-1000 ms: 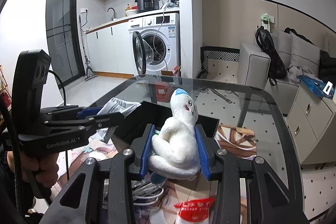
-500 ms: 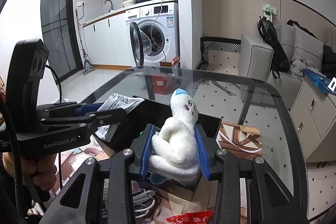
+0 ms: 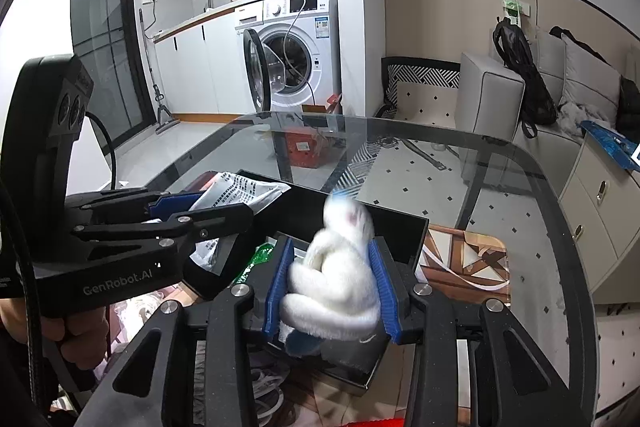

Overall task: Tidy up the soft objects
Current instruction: 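Open both grippers to drop the sachet and plush into the black box, then move the left gripper over the adidas lace bag while the right gripper moves over the red packet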

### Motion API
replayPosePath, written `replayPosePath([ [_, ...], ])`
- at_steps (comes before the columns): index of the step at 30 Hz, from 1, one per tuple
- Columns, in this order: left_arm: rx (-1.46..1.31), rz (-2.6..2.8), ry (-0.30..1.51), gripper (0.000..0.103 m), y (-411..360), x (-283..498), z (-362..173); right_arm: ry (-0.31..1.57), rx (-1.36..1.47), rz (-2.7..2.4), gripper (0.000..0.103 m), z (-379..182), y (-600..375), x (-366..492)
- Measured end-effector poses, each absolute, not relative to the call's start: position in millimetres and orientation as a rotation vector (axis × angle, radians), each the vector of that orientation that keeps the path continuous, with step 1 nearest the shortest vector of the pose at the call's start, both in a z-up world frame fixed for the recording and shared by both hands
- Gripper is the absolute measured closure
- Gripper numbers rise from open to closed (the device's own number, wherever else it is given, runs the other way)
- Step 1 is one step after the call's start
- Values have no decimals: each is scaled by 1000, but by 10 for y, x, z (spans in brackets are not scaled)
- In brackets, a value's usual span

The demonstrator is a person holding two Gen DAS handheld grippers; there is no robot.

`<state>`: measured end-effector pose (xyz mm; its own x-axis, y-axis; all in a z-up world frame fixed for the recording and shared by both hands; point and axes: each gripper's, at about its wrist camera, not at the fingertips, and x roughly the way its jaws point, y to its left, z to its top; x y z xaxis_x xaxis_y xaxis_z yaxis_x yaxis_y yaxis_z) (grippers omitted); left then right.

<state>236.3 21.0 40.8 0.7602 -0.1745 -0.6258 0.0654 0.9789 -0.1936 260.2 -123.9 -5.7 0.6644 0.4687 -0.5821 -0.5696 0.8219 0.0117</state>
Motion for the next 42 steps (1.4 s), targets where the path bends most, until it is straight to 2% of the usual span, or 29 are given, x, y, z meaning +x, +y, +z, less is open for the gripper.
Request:
replayPosePath([
  [1,-166,-126,694,69,217,2362,412,606,-181,583,53,-60,-1241,2604],
  [3,-164,-121,690,66,225,2344,419,594,-193,567,51,-42,-1256,2572],
  [6,-164,-130,691,51,243,2317,426,587,-206,554,44,-18,-1317,2505],
  [8,-167,-140,681,45,248,2277,445,575,-203,546,24,5,-1376,2421],
  [11,-148,-145,684,37,234,2209,472,569,-178,547,12,45,-1498,2305],
  [12,-152,-148,688,19,241,2181,479,569,-176,543,10,55,-1531,2272],
  [13,-162,-146,685,7,263,2133,496,572,-174,540,3,66,-1571,2230],
  [14,-175,-147,673,5,289,2077,514,571,-171,535,1,76,-1613,2183],
  [18,-213,-139,608,0,419,1780,590,583,-146,536,0,97,-1772,2013],
  [23,-278,-90,572,0,642,1480,590,591,-147,516,0,42,-1904,1815],
  [33,-45,90,592,0,611,1068,531,590,-163,467,0,-33,-1966,1543],
  [42,-31,53,643,0,569,923,399,610,-142,458,0,-202,-1969,1431],
])
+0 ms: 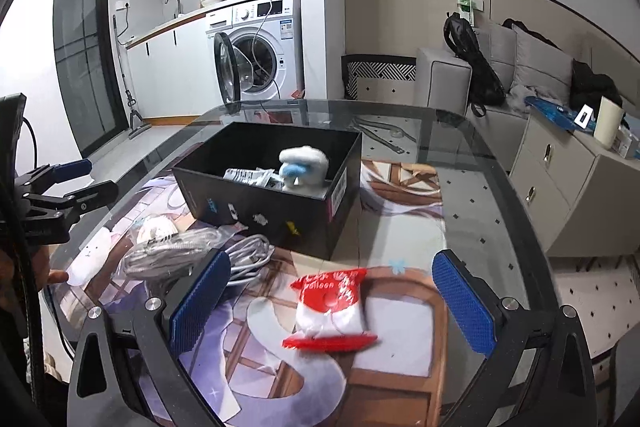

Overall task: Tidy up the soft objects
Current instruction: 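Move the left gripper over the adidas lace bag while the right gripper moves over the red packet, then close the left gripper on the adidas bag while the right gripper closes on the red packet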

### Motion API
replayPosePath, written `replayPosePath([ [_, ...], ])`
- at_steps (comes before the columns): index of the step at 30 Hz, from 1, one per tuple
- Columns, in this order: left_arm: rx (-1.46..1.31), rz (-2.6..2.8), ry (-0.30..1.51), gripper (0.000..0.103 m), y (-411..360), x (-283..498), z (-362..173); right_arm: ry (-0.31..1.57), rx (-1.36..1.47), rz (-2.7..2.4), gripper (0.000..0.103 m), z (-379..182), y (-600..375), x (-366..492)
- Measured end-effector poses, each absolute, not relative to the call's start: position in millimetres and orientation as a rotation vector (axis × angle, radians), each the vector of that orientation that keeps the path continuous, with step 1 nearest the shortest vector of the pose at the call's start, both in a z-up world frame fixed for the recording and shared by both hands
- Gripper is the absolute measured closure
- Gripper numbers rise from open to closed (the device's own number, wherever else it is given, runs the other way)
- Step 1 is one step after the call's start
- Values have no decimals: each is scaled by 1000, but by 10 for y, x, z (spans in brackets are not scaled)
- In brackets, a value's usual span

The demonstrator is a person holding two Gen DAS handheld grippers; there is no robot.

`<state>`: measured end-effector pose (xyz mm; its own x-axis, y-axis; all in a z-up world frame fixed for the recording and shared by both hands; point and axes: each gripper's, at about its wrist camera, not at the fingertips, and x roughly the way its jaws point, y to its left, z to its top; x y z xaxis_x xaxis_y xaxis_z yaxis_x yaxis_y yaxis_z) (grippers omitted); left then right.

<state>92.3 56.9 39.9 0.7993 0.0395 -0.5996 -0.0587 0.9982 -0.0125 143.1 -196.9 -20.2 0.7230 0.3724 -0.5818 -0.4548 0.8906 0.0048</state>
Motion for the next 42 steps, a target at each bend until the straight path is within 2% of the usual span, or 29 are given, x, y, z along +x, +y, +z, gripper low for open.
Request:
replayPosePath([
  [21,-39,-78,765,0,308,1056,135,812,-165,395,0,-722,-1874,1739],
  [36,-99,-186,803,0,165,1104,73,836,-156,425,0,-767,-1831,1765],
  [39,-98,-203,809,0,136,1112,51,837,-160,432,6,-775,-1836,1770],
  [41,-100,-218,808,0,131,1114,43,841,-168,444,17,-784,-1825,1768],
  [42,-95,-224,806,0,123,1114,41,846,-176,445,18,-799,-1812,1771],
])
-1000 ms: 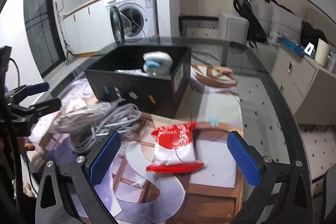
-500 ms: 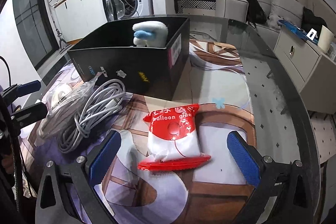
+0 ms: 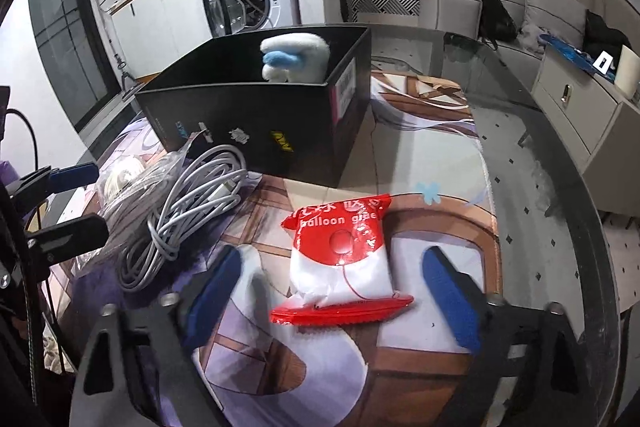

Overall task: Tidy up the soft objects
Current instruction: 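Close the left gripper on the adidas bag while the right gripper closes on the red packet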

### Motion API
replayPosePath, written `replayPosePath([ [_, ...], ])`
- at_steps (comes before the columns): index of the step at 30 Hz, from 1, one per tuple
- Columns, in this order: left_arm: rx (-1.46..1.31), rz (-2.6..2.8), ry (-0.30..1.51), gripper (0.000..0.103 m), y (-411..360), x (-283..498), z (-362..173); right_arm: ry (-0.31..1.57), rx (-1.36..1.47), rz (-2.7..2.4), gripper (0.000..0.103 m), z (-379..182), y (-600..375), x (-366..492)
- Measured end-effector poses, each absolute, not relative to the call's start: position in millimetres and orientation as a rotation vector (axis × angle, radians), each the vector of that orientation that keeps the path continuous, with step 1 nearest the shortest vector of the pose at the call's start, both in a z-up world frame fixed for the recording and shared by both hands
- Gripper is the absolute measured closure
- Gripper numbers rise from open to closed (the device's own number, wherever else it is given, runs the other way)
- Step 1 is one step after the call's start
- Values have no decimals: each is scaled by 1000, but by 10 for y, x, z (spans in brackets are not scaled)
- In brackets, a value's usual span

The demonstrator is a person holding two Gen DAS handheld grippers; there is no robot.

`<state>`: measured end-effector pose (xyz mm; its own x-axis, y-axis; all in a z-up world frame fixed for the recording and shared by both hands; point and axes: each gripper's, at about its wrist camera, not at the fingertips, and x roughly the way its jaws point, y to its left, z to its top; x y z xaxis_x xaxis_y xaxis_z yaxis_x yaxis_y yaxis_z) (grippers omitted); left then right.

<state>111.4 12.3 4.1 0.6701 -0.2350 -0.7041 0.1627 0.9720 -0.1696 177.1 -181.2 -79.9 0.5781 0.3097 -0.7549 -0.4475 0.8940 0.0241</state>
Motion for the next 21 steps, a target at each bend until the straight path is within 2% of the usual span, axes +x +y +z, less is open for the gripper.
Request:
replayPosePath([
  [3,-85,-230,810,0,91,1129,23,839,-195,448,23,-806,-1781,1754],
  [8,-96,-242,821,1,79,1149,-4,830,-217,500,38,-802,-1691,1685],
  [11,-86,-247,819,3,67,1151,-7,827,-235,516,39,-806,-1639,1654],
  [13,-81,-255,822,11,60,1151,-5,826,-243,513,39,-809,-1627,1643],
  [16,-72,-263,827,16,54,1153,-18,825,-245,514,39,-811,-1631,1637],
  [18,-67,-271,825,26,43,1143,-20,825,-245,514,39,-811,-1626,1620],
  [21,-62,-289,822,30,22,1132,-18,825,-251,515,39,-816,-1623,1612],
])
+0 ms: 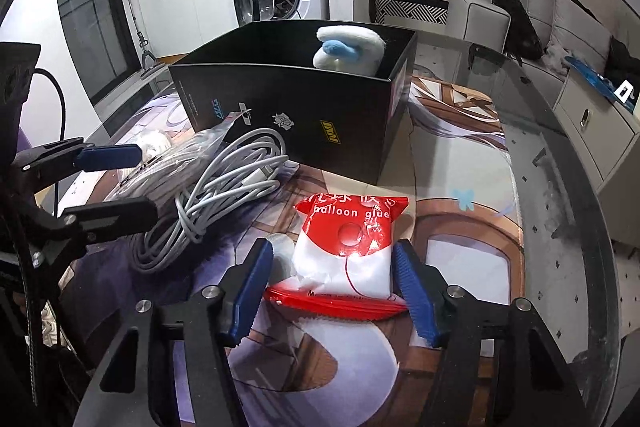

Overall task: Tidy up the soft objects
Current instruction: 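Close the left gripper on the adidas bag while the right gripper closes on the red packet, then lift and carry the adidas bag and red packet over the black box with both grippers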

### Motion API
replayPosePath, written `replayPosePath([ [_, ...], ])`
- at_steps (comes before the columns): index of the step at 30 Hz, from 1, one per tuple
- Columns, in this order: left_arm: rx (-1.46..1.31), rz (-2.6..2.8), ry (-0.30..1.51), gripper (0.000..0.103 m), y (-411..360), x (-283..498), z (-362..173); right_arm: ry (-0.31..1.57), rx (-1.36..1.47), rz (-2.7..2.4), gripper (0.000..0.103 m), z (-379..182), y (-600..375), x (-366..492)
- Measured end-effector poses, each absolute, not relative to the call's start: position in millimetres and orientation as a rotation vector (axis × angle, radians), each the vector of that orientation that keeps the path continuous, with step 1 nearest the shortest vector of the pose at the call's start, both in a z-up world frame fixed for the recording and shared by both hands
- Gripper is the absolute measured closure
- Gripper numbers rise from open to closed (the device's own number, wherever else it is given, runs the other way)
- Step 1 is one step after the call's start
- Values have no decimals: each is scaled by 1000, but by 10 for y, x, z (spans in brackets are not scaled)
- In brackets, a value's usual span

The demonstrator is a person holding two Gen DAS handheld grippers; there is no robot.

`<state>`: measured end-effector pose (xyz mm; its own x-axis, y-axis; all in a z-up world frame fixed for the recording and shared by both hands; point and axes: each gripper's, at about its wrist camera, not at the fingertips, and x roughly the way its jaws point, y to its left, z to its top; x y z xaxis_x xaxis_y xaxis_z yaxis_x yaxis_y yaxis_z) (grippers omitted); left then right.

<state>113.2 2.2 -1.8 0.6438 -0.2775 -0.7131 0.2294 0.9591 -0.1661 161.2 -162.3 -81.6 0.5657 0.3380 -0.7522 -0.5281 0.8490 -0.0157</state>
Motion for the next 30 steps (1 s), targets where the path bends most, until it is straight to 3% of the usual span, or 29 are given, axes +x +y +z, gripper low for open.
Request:
replayPosePath([
  [2,-62,-301,823,34,6,1129,-21,825,-250,518,39,-815,-1622,1605],
  [14,-124,-343,832,35,46,1151,-40,823,-256,519,39,-806,-1626,1602],
  [22,-115,-347,826,61,42,1151,-54,824,-254,521,39,-807,-1623,1604],
  [30,-90,-326,780,65,41,1089,27,819,-254,526,43,-801,-1622,1601],
])
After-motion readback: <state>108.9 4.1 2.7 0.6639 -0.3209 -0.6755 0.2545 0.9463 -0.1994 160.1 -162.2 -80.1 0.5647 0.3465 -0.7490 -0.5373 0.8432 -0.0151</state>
